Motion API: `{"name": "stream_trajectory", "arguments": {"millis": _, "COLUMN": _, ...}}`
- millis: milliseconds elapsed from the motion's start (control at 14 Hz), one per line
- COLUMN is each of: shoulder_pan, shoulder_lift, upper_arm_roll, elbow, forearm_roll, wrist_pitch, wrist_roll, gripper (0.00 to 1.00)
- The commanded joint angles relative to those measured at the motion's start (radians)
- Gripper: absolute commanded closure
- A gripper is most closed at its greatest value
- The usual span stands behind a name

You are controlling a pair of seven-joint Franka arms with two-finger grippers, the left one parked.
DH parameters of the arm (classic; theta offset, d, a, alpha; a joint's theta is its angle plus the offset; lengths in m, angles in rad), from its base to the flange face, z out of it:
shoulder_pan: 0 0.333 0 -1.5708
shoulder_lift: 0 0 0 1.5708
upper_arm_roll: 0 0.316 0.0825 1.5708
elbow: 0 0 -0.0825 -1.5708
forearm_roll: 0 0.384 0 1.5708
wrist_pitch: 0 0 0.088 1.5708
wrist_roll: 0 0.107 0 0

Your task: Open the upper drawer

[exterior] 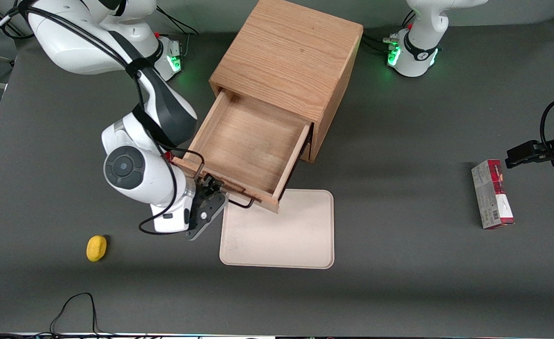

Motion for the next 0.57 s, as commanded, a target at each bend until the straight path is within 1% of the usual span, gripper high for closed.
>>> {"name": "stream_trajectory", "arguments": {"millis": 0, "shoulder_pan": 0.018, "shoulder_lift": -0.019, "upper_arm_roll": -0.024, "elbow": 0.069, "forearm_roll": -0.043, "wrist_pitch": -0.018, "wrist_roll": -0.002, "gripper": 0.0}}
{"name": "stream_trajectory", "arguments": {"millis": 143, "shoulder_pan": 0.013, "shoulder_lift": -0.103, "upper_arm_roll": -0.044, "elbow": 0.045, "forearm_roll": -0.031, "wrist_pitch": -0.072, "wrist_roll": 0.01, "gripper": 0.0}}
{"name": "stream_trajectory", "arguments": {"millis": 214, "shoulder_pan": 0.013, "shoulder_lift": -0.145, "upper_arm_roll": -0.07, "elbow": 0.037, "forearm_roll": -0.006, "wrist_pitch": -0.09, "wrist_roll": 0.033, "gripper": 0.0}}
{"name": "stream_trajectory", "arguments": {"millis": 286, "shoulder_pan": 0.013, "shoulder_lift": -0.194, "upper_arm_roll": -0.113, "elbow": 0.013, "forearm_roll": 0.067, "wrist_pitch": -0.107, "wrist_roll": 0.088, "gripper": 0.0}}
{"name": "stream_trajectory", "arguments": {"millis": 357, "shoulder_pan": 0.013, "shoulder_lift": -0.264, "upper_arm_roll": -0.181, "elbow": -0.056, "forearm_roll": 0.145, "wrist_pitch": -0.141, "wrist_roll": 0.122, "gripper": 0.0}}
{"name": "stream_trajectory", "arguments": {"millis": 429, "shoulder_pan": 0.018, "shoulder_lift": -0.348, "upper_arm_roll": -0.229, "elbow": -0.148, "forearm_roll": 0.185, "wrist_pitch": -0.146, "wrist_roll": 0.126, "gripper": 0.0}}
{"name": "stream_trajectory", "arguments": {"millis": 500, "shoulder_pan": 0.018, "shoulder_lift": -0.442, "upper_arm_roll": -0.255, "elbow": -0.268, "forearm_roll": 0.187, "wrist_pitch": -0.137, "wrist_roll": 0.166, "gripper": 0.0}}
